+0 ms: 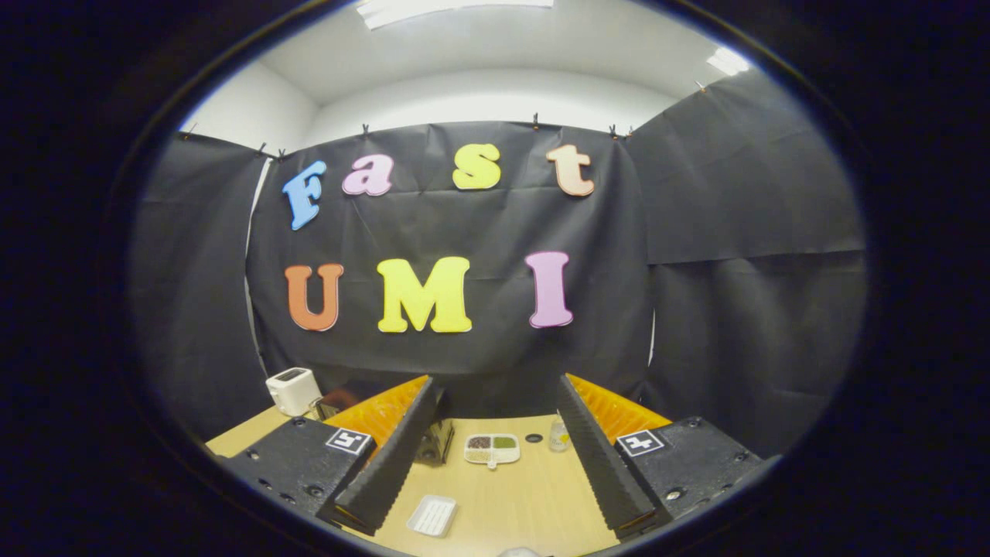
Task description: Open the toaster oven, put the food inside, and close the toaster oven door.
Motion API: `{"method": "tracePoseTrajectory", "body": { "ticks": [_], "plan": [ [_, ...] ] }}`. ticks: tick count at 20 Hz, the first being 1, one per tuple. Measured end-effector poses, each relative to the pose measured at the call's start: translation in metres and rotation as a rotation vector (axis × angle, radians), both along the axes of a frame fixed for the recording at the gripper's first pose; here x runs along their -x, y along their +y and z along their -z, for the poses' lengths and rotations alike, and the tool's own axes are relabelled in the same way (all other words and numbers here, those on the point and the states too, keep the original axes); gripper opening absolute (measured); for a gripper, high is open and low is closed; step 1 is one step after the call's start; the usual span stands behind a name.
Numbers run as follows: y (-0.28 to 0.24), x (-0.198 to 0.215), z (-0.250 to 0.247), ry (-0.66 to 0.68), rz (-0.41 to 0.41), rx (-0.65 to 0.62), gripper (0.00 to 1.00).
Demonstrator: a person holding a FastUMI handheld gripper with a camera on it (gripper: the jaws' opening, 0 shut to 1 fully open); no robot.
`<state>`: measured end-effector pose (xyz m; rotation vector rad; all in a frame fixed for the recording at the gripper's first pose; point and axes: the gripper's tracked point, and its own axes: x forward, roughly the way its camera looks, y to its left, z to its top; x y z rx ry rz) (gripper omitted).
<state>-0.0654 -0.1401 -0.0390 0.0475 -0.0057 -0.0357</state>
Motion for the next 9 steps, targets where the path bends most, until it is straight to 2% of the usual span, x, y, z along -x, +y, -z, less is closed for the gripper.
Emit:
{"method": "tracePoseTrajectory", "body": {
  "ticks": [9],
  "plan": [
    [-0.012,0.0,0.019,0.05,0.012,-0.002,1.0]
  ]
}}
